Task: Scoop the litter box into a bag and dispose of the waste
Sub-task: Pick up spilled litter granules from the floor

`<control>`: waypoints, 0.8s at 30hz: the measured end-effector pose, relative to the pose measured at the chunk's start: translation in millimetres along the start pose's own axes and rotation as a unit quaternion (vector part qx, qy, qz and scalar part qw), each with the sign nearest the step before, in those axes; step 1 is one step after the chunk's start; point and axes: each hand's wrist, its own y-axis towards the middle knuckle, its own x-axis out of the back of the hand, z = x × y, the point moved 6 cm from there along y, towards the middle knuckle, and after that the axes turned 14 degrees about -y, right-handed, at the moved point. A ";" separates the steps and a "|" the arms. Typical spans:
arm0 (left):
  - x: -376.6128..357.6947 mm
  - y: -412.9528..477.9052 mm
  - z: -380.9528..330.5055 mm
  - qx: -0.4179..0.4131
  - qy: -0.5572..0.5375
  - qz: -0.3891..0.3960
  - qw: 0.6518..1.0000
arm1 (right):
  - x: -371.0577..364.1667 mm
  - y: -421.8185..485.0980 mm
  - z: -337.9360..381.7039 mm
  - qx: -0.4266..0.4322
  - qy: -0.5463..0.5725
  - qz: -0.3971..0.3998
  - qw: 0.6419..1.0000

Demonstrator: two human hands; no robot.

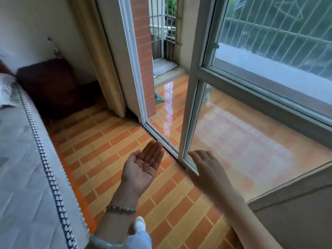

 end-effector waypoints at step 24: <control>-149.2 276.4 -200.7 0.077 0.031 0.025 0.996 | -52.6 377.2 47.9 -0.001 0.099 -0.040 0.994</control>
